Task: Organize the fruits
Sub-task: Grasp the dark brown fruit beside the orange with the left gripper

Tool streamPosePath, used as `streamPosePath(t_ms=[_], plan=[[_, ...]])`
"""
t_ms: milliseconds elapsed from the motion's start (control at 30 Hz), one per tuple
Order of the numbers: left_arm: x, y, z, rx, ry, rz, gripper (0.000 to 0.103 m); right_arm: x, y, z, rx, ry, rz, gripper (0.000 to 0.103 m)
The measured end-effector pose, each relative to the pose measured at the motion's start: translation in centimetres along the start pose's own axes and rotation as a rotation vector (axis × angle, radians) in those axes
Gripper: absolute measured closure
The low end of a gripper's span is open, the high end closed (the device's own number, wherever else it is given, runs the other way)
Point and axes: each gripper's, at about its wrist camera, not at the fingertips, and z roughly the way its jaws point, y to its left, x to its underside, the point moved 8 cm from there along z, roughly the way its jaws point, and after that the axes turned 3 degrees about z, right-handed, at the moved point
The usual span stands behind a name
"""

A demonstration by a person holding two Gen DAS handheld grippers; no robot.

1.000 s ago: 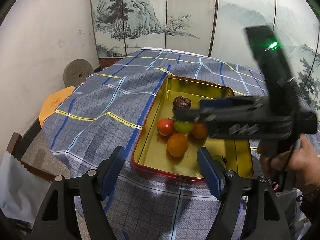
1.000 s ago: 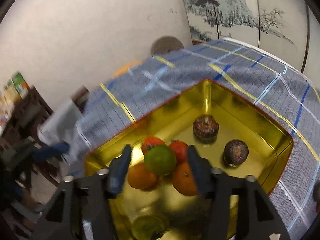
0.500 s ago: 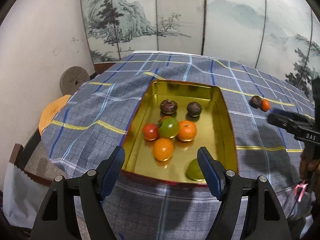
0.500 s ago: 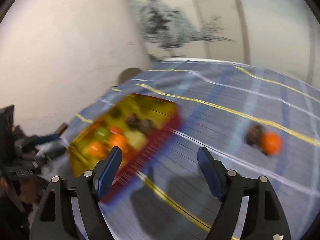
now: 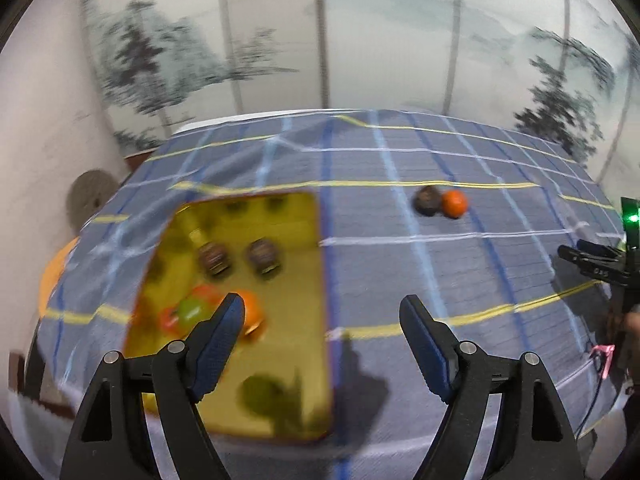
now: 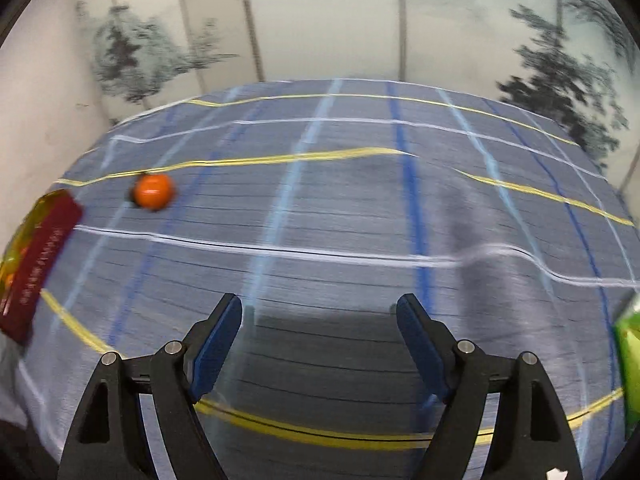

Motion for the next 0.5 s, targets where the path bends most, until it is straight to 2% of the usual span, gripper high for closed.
streamPosePath(t_ms=[167,200,300,367,500], plan=[[-4.3,-4.2,4.4,0.102,-0.002,-0.013,0.023,-0.3,-1.1,-0.2,-0.053,-0.014,0.056,0.021],[-5.2,-5.2,5.9,0.149,0.011,-0.024,0.024,-0.4,-1.0,-0.3,-0.061,-0.019,0.049,0.019],[-6.9,-7.2,10.2,0.240,0.091,-0.074,0.029,-0.4,-1.1,-1.0,-0.087,-0.041,0.058,0.014],[-7.7,-8.0,13.1,0.280,0.159,-0.135,0.038,-0.4,-1.3,-1.2,-0.109,-0.050,0.079,0.013],[-8.9,-9.0,17.2,0.344,0.248,-0.195,0.039,-0.4,-1.4,-1.2,-0.138,-0.053,0.101,0.013]])
